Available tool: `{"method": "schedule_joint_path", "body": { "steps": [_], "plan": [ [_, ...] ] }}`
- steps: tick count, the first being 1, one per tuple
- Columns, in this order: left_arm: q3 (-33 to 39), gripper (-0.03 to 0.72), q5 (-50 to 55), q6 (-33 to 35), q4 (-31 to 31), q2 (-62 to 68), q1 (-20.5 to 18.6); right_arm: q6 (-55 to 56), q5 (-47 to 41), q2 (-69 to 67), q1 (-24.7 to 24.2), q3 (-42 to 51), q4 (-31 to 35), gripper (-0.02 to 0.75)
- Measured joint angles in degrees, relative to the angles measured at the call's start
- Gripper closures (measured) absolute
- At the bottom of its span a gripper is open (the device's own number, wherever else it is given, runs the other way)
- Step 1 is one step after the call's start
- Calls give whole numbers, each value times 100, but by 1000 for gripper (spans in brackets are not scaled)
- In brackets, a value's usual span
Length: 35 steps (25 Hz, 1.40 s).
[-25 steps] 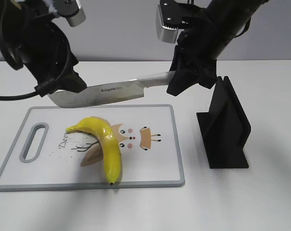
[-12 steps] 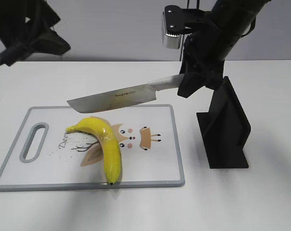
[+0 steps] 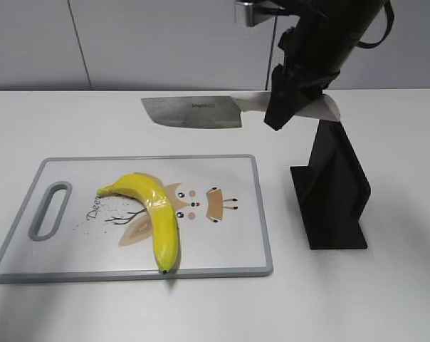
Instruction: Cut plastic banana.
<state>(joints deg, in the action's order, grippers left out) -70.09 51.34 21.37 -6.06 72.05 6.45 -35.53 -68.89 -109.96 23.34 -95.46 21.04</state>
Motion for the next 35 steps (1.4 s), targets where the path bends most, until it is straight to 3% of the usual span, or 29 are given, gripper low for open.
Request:
{"method": "schedule_joint_path", "body": {
  "steps": [5, 9, 18, 29, 35],
  "plan": [
    [0, 106, 1158, -773, 281, 0, -838, 1064, -45, 31, 0, -235, -85, 549],
    [0, 111, 1793, -873, 294, 0, -1128, 2004, -78, 152, 0, -235, -112, 549],
    [486, 113, 1828, -988, 198, -734, -1136, 3116, -83, 1186, 0, 466, -106, 549],
    [2488, 145, 1471, -988, 366, -3440, -1124, 3553, 1182, 2984, 0, 2663, -123, 549],
    [3531, 146, 1209, -988, 482, -5098, -1124, 3764, 1795, 3483, 0, 3405, -234, 549]
  ]
}}
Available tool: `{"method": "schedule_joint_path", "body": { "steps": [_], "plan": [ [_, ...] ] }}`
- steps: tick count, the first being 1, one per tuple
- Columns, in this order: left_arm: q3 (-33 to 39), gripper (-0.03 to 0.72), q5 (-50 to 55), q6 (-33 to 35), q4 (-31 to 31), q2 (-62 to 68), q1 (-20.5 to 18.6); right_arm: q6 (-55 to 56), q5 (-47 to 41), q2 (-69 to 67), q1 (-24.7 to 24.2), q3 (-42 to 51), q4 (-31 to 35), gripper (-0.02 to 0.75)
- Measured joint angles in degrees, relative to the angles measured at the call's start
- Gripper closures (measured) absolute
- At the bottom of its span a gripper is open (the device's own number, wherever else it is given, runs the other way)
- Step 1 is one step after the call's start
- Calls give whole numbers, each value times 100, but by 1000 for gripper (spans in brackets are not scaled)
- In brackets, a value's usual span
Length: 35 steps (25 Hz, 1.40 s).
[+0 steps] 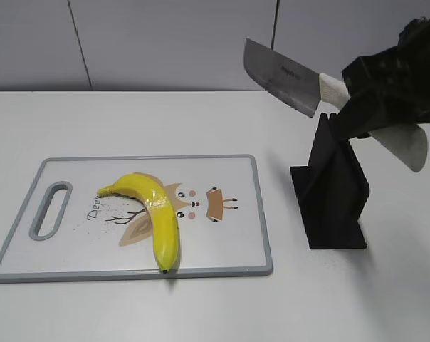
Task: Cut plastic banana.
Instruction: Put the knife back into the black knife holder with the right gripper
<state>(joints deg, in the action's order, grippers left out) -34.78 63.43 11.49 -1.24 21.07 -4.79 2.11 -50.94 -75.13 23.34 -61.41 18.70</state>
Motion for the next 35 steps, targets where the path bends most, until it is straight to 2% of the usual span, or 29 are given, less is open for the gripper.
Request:
{"method": "schedule_joint_path", "body": {
  "steps": [5, 10, 14, 19, 24, 35],
  "plan": [
    [199, 146, 21, 0, 11, -1314, 0, 487, 178, 34, 0, 265, -582, 549],
    [216, 146, 189, 0, -33, -2092, 0, 945, 434, 189, 0, 392, -978, 549],
    [291, 146, 340, -91, -117, -2137, 34, 1414, 464, 404, 0, 412, -1317, 549],
    [587, 146, 35, -156, -330, -2137, 329, 2068, 498, 672, 0, 483, -1722, 549],
    [663, 148, -137, -441, -83, -2137, 370, 2280, 502, 759, 0, 772, -1786, 549],
    [663, 181, -137, -472, -44, -2137, 370, 2362, 940, 396, 0, 1025, -1838, 549]
  ]
}}
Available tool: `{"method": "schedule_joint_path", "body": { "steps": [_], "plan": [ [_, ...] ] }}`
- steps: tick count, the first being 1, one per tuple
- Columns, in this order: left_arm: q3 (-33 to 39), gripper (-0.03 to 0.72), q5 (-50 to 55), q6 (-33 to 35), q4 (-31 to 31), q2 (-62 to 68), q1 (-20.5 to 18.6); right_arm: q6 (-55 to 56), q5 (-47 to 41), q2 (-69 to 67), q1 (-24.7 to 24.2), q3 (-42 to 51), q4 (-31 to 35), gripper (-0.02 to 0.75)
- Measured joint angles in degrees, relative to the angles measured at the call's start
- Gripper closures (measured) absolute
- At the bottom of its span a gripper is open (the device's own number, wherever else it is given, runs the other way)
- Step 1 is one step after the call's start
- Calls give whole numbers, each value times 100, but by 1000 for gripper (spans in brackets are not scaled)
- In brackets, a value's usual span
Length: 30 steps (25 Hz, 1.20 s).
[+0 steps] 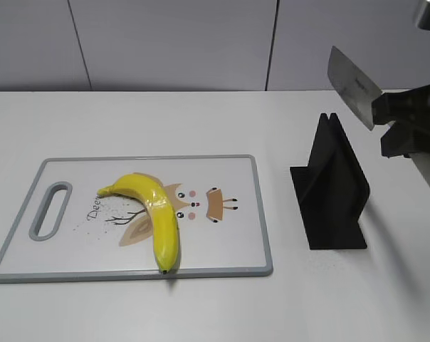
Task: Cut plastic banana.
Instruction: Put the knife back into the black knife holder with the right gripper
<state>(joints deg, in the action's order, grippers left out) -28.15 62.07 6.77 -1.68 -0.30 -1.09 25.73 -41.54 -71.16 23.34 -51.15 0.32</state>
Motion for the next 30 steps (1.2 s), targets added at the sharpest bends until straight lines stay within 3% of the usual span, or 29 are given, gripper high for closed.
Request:
{"method": "schedule_joint_path", "body": {
  "steps": [18, 30],
  "plan": [
    [0, 183, 0, -9, 0, 0, 0, 3, 153, -1162, 0, 6, -125, 549],
    [0, 196, 0, -9, 0, 0, 4, -21, -131, -1217, 4, -11, 36, 545]
  ]
}}
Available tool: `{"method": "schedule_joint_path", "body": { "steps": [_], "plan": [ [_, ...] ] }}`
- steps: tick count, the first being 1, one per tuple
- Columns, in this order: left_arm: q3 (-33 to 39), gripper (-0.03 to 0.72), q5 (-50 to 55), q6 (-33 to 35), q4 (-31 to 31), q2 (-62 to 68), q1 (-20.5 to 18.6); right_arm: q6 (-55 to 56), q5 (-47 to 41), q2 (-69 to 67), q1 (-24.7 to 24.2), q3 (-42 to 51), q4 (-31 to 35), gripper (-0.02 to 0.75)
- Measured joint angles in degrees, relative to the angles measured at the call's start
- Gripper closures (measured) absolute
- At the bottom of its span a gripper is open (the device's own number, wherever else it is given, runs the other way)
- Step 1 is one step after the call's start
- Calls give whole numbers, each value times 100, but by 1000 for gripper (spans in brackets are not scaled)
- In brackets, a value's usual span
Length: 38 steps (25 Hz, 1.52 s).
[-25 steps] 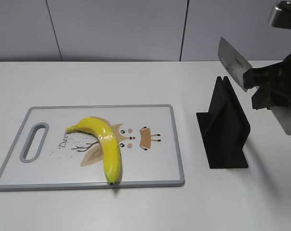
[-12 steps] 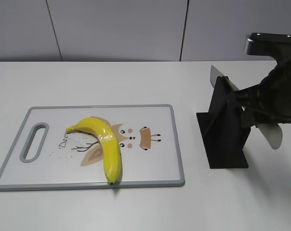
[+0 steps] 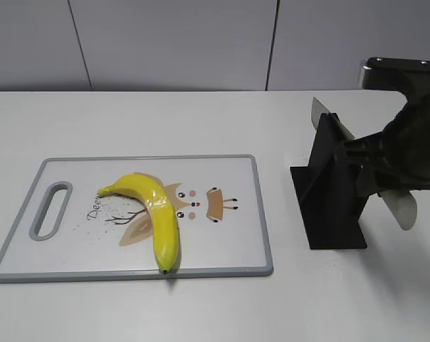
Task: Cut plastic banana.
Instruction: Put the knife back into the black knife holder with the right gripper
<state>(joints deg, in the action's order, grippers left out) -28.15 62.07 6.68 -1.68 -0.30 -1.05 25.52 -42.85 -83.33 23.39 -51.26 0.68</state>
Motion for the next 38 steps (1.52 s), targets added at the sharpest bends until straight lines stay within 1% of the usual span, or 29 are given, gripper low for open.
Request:
{"method": "schedule_joint_path", "body": {
  "steps": [1, 2, 4, 5, 6, 7, 12, 16, 22, 25, 34, 38],
  "plan": [
    [0, 196, 0, 0, 0, 0, 0, 0, -44, 0, 0, 0, 12, 525],
    [0, 196, 0, 0, 0, 0, 0, 5, -105, -5, 0, 0, 18, 473],
    [0, 196, 0, 0, 0, 0, 0, 11, -174, -6, 0, 0, 18, 324],
    [0, 196, 0, 0, 0, 0, 0, 11, -191, -11, 0, 0, 18, 230],
    [0, 196, 0, 0, 0, 0, 0, 11, -199, -11, 0, 0, 25, 161],
    [0, 196, 0, 0, 0, 0, 0, 11, -203, -11, 0, 0, 33, 132],
    [0, 197, 0, 0, 0, 0, 0, -111, -303, 22, 0, 0, 51, 122],
    [0, 198, 0, 0, 0, 0, 0, -435, -408, 472, 0, 0, 201, 122],
    [0, 198, 0, 0, 0, 0, 0, -2026, -465, 1663, 0, 9, 1091, 130],
    [0, 198, 0, 0, 0, 0, 0, -2512, -493, 2262, 0, 176, 1317, 141],
    [0, 198, 0, 0, 0, 0, 0, -2731, -597, 4089, 0, 1548, 1011, 158],
    [0, 198, 0, 0, 0, 0, 0, -2759, -873, 4929, 0, 2018, 890, 158]
  ]
}}
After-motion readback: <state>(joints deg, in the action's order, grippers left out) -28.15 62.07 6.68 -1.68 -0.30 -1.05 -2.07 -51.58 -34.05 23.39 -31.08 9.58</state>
